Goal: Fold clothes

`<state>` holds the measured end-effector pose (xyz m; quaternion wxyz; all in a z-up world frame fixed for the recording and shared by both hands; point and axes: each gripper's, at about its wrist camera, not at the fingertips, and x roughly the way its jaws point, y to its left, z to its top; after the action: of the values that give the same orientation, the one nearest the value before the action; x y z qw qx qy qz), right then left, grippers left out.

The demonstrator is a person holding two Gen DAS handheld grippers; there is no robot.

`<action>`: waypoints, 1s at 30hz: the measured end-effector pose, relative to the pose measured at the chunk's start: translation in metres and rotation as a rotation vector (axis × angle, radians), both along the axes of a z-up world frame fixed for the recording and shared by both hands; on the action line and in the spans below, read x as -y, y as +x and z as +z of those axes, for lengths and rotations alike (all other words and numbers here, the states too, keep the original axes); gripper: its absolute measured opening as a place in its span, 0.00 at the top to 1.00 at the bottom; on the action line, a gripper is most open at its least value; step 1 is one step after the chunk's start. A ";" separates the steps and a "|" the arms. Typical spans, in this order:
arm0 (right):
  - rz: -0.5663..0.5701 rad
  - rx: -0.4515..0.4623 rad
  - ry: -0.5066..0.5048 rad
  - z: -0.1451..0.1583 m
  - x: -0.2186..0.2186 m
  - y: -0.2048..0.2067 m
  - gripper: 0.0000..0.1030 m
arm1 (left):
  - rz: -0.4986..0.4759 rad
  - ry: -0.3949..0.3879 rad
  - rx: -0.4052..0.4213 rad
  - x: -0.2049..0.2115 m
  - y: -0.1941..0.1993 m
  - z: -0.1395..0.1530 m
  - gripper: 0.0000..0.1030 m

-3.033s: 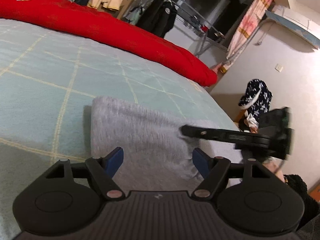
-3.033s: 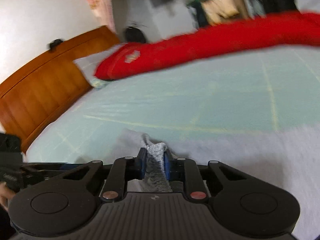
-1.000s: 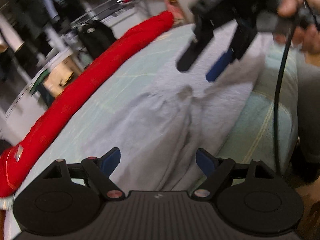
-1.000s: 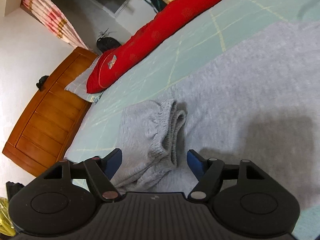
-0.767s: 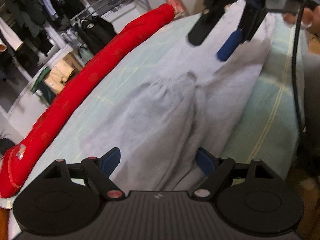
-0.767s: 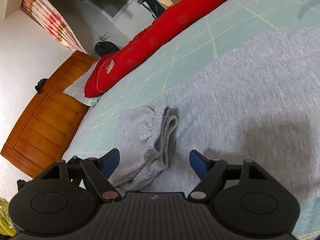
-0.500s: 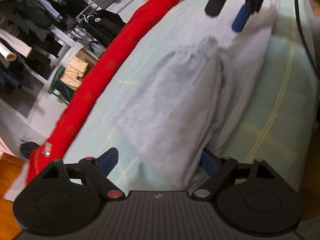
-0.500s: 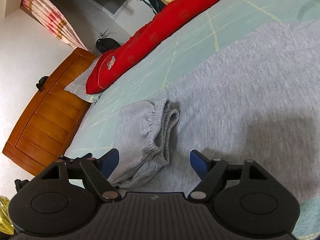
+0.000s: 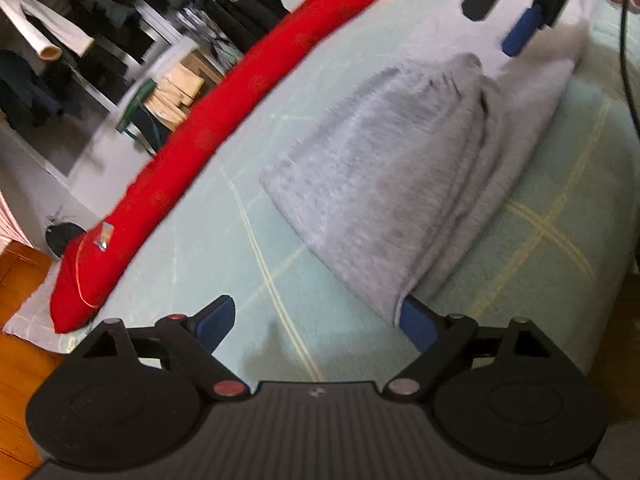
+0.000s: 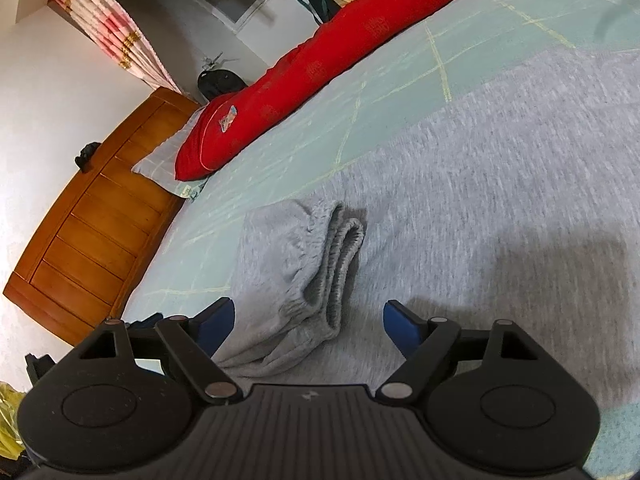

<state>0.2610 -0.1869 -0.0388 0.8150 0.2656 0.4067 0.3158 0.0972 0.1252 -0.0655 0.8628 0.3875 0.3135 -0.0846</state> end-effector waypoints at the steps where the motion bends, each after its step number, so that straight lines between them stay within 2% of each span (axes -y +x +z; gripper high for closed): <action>1: 0.009 0.004 -0.002 0.001 -0.002 0.000 0.17 | -0.004 0.015 -0.008 -0.002 -0.002 0.001 0.14; 3: 0.038 0.026 -0.012 0.007 -0.009 0.000 0.17 | -0.002 0.026 -0.027 -0.007 -0.006 0.004 0.14; 5: 0.072 0.060 -0.026 0.014 -0.018 0.000 0.17 | 0.032 -0.041 -0.037 -0.020 -0.004 0.014 0.14; 8: 0.156 0.134 -0.042 0.027 -0.040 0.006 0.17 | 0.115 -0.205 -0.031 -0.044 0.005 0.033 0.14; 12: 0.324 0.221 -0.033 0.038 -0.091 0.021 0.17 | 0.204 -0.492 -0.036 -0.072 0.020 0.053 0.14; 14: 0.385 0.215 -0.036 0.030 -0.114 0.029 0.19 | 0.222 -0.625 -0.046 -0.083 0.027 0.058 0.14; 17: 0.406 0.126 -0.092 0.004 -0.126 0.032 0.21 | 0.218 -0.740 -0.073 -0.087 0.038 0.060 0.13; 20: 0.401 0.144 -0.122 -0.006 -0.115 0.015 0.24 | 0.156 -0.791 -0.103 -0.079 0.057 0.058 0.11; 23: 0.392 0.223 -0.084 0.013 -0.105 0.005 0.24 | 0.091 -0.783 -0.126 -0.058 0.079 0.058 0.11; 26: 0.348 0.319 -0.125 0.026 -0.099 0.008 0.22 | 0.003 -0.785 -0.136 -0.035 0.101 0.059 0.11; 30: 0.317 0.232 -0.195 0.000 -0.095 0.023 0.22 | -0.011 -0.839 -0.214 -0.022 0.140 0.038 0.10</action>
<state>0.2841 -0.0923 -0.0387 0.8182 0.0801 0.3757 0.4277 0.2372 0.1467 -0.0277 0.9077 -0.0061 0.3376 -0.2492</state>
